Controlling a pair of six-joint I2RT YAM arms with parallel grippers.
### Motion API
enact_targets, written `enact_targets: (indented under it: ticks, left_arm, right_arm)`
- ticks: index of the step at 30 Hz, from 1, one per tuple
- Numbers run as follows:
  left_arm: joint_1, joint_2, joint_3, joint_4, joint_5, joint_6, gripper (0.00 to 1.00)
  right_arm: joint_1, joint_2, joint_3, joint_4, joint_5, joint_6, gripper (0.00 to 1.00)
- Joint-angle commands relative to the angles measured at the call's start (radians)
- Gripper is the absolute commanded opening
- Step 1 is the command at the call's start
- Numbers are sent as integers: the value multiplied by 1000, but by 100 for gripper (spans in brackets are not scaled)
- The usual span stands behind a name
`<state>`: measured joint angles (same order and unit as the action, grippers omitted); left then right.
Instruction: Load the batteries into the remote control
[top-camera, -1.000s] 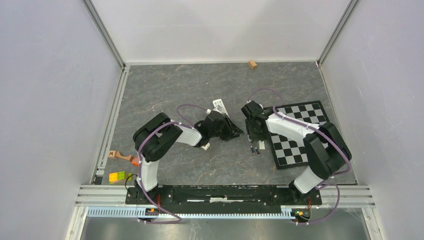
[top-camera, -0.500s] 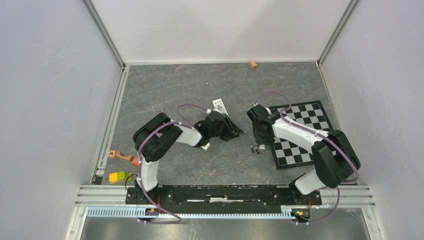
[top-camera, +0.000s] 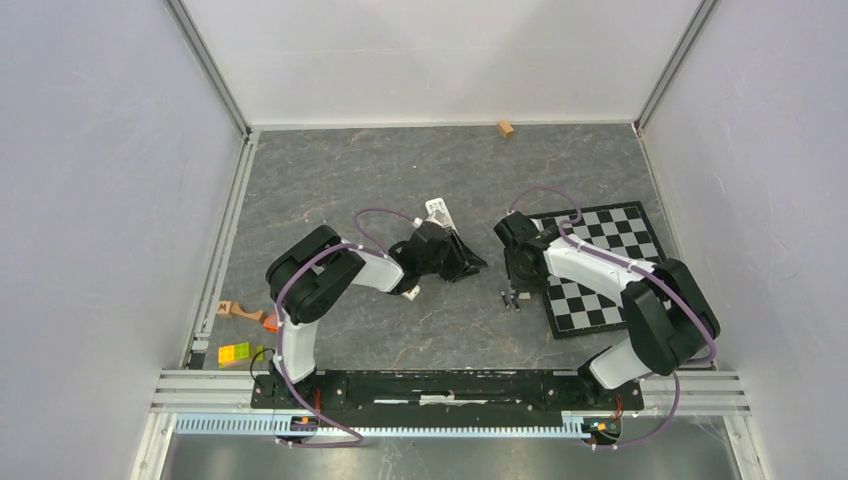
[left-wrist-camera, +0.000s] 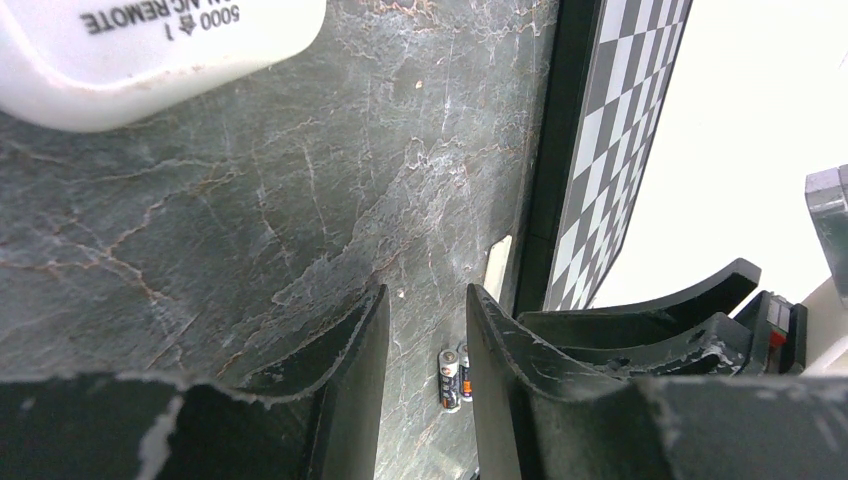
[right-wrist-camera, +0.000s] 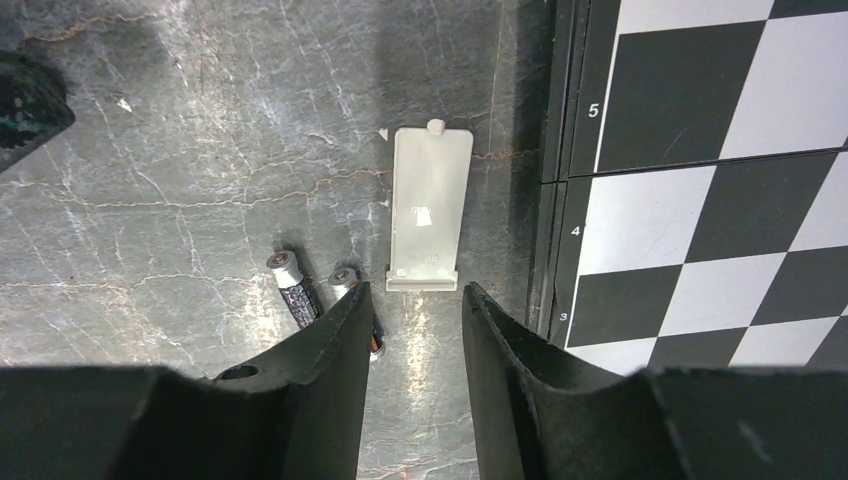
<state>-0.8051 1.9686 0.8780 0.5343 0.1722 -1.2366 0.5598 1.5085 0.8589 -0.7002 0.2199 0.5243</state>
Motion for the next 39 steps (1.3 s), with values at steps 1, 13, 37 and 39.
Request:
enact_targets:
  ticks: [1, 13, 37, 39]
  left_arm:
    - [-9, 30, 12, -33, 5, 46, 42]
    - [-9, 30, 7, -34, 3, 45, 42]
    - [-9, 36, 7, -33, 4, 40, 42]
    - [-9, 37, 9, -34, 5, 41, 42]
  right_arm:
    - [-10, 14, -17, 25, -8, -4, 43]
    - [-23, 19, -41, 62, -19, -22, 43]
    - [-48, 70, -76, 126, -47, -105, 31]
    - [-47, 59, -71, 129, -43, -105, 30]
